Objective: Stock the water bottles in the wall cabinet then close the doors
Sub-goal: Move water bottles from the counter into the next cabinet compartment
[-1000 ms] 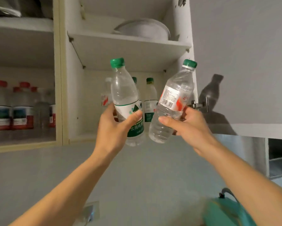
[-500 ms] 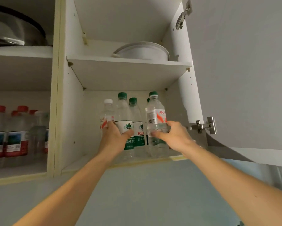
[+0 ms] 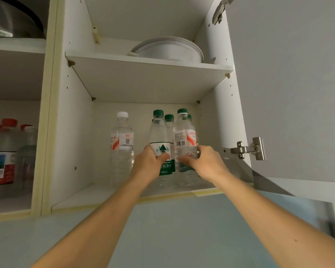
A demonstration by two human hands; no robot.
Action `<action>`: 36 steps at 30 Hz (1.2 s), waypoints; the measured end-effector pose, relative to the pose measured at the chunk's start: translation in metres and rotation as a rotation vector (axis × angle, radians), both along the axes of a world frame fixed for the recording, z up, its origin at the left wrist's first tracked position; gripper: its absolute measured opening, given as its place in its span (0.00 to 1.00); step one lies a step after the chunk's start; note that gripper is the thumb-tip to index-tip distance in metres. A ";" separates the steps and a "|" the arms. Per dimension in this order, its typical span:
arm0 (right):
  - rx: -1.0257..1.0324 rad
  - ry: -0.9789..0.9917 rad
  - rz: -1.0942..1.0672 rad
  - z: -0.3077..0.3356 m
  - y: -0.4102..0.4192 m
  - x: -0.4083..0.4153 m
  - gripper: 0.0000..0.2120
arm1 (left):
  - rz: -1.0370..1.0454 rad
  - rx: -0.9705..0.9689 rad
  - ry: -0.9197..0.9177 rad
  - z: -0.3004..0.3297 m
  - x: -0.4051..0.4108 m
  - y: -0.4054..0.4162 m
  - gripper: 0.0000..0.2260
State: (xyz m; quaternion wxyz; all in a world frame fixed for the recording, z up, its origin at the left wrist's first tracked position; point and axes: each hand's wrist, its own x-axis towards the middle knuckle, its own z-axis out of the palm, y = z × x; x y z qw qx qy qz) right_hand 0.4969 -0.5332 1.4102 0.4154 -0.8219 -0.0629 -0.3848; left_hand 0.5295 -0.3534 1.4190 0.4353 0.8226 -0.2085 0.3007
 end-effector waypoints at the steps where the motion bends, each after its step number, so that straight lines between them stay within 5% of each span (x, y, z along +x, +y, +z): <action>1: 0.000 0.000 -0.013 0.000 -0.001 0.003 0.16 | -0.006 -0.005 0.007 0.000 0.004 -0.003 0.18; 16: 0.032 0.022 -0.053 -0.004 -0.011 0.017 0.20 | -0.013 0.043 0.052 0.002 0.019 -0.014 0.15; 23: -0.165 0.136 -0.140 -0.002 -0.009 -0.004 0.21 | 0.027 0.103 -0.017 -0.011 -0.004 -0.001 0.20; 31: -0.168 -0.446 -0.175 -0.063 0.022 -0.058 0.15 | -0.082 -0.032 -0.431 -0.041 -0.078 0.049 0.08; 36: -0.134 -0.414 -0.006 -0.145 0.057 -0.091 0.12 | -0.201 -0.083 -0.436 -0.111 -0.111 0.079 0.04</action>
